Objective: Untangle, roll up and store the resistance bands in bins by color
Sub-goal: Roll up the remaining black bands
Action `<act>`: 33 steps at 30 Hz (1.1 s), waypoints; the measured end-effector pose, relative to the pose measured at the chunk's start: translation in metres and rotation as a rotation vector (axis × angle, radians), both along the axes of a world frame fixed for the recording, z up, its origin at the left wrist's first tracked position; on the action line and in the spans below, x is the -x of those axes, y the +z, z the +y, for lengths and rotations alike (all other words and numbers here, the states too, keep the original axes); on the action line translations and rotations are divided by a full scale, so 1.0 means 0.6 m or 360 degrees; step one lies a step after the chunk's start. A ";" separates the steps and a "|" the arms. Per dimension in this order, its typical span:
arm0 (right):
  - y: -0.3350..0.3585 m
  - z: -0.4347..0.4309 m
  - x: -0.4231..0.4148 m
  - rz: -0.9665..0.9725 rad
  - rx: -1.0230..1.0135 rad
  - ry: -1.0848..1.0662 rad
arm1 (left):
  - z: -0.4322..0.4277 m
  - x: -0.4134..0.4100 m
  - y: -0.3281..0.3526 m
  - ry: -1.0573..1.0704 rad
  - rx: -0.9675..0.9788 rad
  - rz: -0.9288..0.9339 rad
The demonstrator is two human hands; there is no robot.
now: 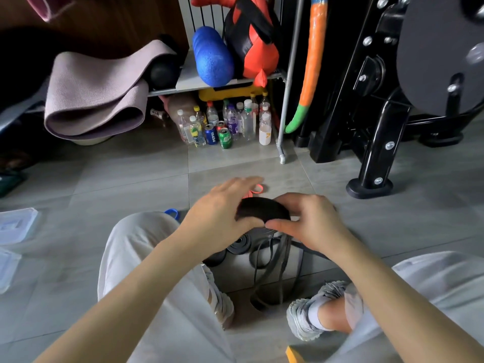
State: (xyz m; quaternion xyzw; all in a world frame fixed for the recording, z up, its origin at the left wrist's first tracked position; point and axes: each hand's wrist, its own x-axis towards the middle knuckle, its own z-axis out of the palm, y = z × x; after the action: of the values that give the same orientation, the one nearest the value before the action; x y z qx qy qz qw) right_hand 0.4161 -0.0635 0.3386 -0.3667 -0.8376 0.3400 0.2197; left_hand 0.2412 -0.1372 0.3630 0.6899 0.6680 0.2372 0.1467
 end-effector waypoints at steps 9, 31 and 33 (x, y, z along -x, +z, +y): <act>-0.001 0.002 -0.013 0.0183 0.0214 -0.0002 | 0.013 0.019 0.009 -0.0005 0.0230 -0.0248; -0.003 -0.014 -0.007 0.0139 0.0140 -0.0040 | -0.008 0.003 -0.004 0.0022 0.0062 0.0003; -0.003 -0.019 0.002 0.0113 0.0091 -0.0016 | -0.002 -0.002 0.002 -0.0075 0.0082 0.0399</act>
State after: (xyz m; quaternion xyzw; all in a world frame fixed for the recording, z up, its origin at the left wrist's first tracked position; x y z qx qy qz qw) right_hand 0.4150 -0.0750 0.3371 -0.3647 -0.8174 0.3756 0.2404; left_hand 0.2425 -0.1386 0.3643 0.7256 0.6707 0.1283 0.0853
